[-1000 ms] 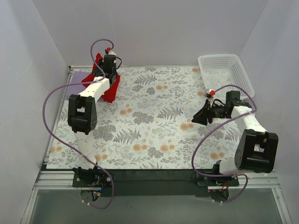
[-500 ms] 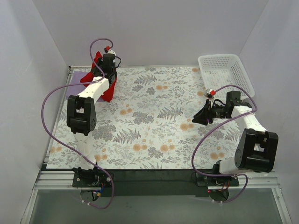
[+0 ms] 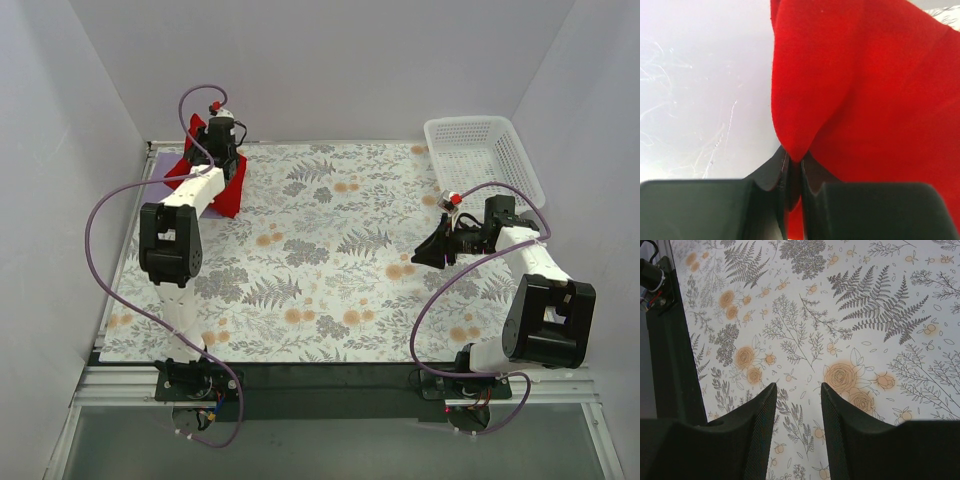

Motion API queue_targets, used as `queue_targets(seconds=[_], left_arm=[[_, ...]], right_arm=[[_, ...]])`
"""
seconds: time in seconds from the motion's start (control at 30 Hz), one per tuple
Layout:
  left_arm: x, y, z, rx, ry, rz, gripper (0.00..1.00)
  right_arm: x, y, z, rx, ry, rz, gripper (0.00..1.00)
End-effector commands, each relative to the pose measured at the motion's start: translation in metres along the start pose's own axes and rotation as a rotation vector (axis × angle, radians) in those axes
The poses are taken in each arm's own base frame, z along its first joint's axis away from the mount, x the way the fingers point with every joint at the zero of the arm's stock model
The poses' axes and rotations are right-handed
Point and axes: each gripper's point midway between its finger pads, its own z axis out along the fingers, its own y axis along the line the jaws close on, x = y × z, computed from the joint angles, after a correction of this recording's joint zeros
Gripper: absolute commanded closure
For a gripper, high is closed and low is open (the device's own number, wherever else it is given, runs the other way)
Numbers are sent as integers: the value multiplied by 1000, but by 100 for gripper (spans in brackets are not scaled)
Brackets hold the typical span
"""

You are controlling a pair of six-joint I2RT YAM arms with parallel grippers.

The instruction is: Fold and stack the t-shirts

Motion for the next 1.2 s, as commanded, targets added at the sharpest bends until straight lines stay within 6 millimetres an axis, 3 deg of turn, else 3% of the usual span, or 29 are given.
queue_targets(seconds=[0.0,0.33,0.47,0.5,0.53,0.67,0.77,0.83,0.87,0.93,0.97,1.0,1.03,1.07,1.1,1.13,1.17], left_arm=[[5,12,11,-35,9,-58,100],[22,-4,42,-33,47,-85,100],[33,-6,57,-42,70,-101,94],[37,-4,61,-51,80,-115,89],[43,-8,64,-52,92,-113,74],[51,-4,71,-93,117,-143,35],[38,12,67,-132,101,-214,27],[16,26,61,-124,67,-295,26],[12,27,55,-94,77,-349,25],[-20,51,34,-40,29,-479,24],[-24,33,21,107,51,-536,24],[-44,49,-3,180,11,-601,24],[-34,35,-18,279,40,-598,24],[-46,9,-49,525,22,-629,24],[-54,20,-84,627,-23,-659,23],[-53,14,-109,737,-36,-672,22],[-20,-14,-127,844,32,-654,22]], right_arm=[[-14,1,-3,-21,-36,-23,53],[-12,0,-3,-20,-33,-15,53],[-11,-1,-4,-19,-33,-13,53],[-11,-1,-4,-18,-33,-10,53],[-11,-1,-4,-16,-34,-15,53],[-10,-2,-4,-18,-33,-6,53],[-10,-4,-5,-13,-31,-3,53],[-8,-4,-5,-11,-25,-3,53],[-9,-4,-5,-9,-24,-5,53],[-6,-5,-6,2,-11,-10,53],[-6,-5,-6,9,-6,-20,53],[-5,-7,-7,19,0,-27,53],[-2,-9,-8,33,17,-35,53],[-2,-9,-9,41,21,-41,53],[-2,-10,-10,48,25,-50,53],[-1,-10,-11,57,32,-54,53],[-3,-9,-12,66,31,-69,53]])
